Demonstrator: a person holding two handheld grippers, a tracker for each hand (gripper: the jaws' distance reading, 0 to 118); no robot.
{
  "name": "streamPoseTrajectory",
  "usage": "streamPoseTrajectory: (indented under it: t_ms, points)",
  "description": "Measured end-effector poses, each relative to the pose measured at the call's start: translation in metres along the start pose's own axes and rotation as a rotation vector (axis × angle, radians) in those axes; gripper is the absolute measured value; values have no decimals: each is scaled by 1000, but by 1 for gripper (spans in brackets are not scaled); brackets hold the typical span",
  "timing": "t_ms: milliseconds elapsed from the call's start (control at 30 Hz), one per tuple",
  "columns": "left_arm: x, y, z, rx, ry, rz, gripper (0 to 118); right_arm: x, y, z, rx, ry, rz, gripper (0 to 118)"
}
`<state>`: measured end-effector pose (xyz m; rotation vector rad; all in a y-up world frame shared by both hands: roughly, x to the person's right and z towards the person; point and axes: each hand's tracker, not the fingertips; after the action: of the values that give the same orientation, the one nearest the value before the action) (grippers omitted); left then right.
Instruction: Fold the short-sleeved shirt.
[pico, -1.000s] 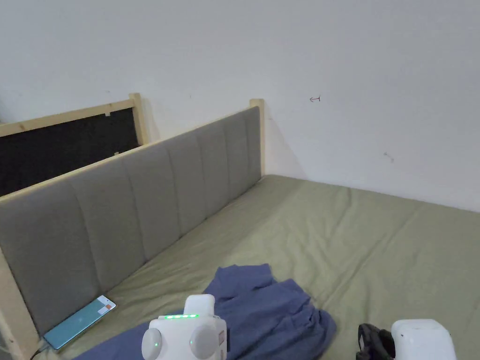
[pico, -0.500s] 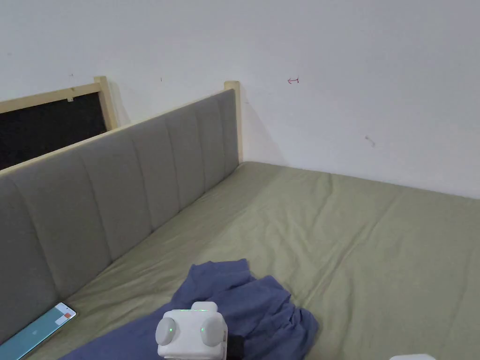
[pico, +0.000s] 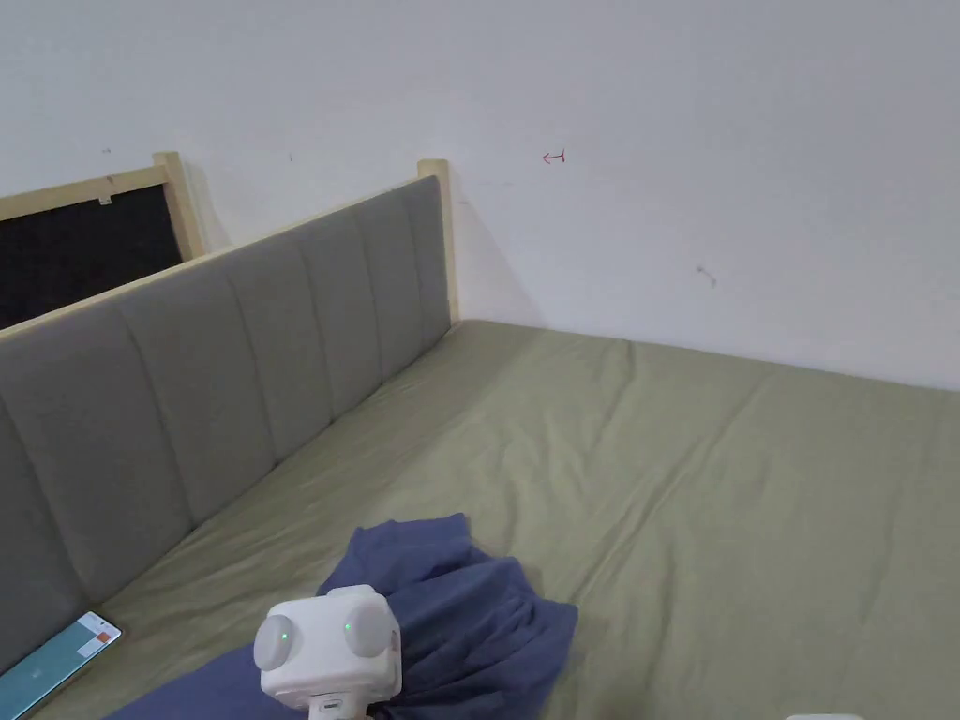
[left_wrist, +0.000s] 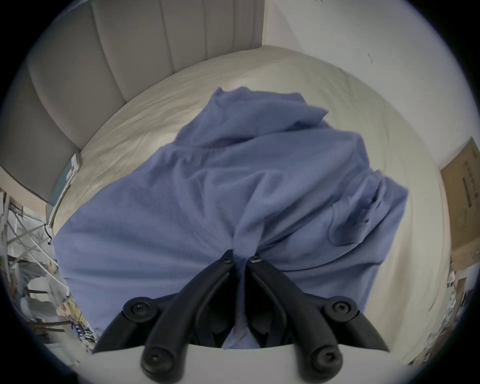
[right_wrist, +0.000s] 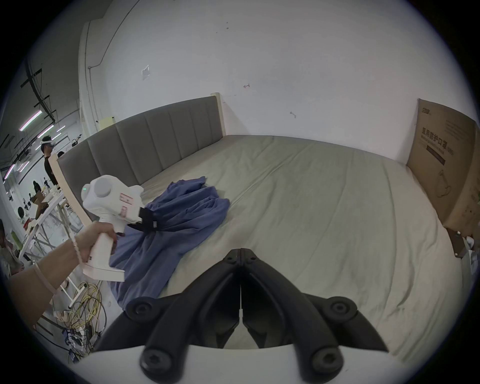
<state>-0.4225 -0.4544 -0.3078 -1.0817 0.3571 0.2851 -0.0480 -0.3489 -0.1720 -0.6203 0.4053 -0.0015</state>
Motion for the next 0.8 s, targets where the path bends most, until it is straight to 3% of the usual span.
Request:
streamPoseTrajectory:
  t_ms: [233,367,500,600,733,767,800]
  points:
    - [-8,23,81,118,-175,111,3,31,6,36,60,-68,-75,0]
    - [31,31,140,247,-177,-93,3,49,7,58,94,-102,-124,0]
    - [90,29,204,330,-406,-123,3,66,8,87,143,-139,-159,0]
    - [151,15,260,410,-472,-275,3,80,8,111,183,-186,-167,0]
    - [228,-18,324,455,-744,-441,3,106,5,146,233,-278,-201,0]
    - [191,2,287,453,-785,-442,3,113,4,154,240,-302,-208,0]
    - [218,-17,308,459,-825,-485,3,121,2,163,253,-328,-220,0]
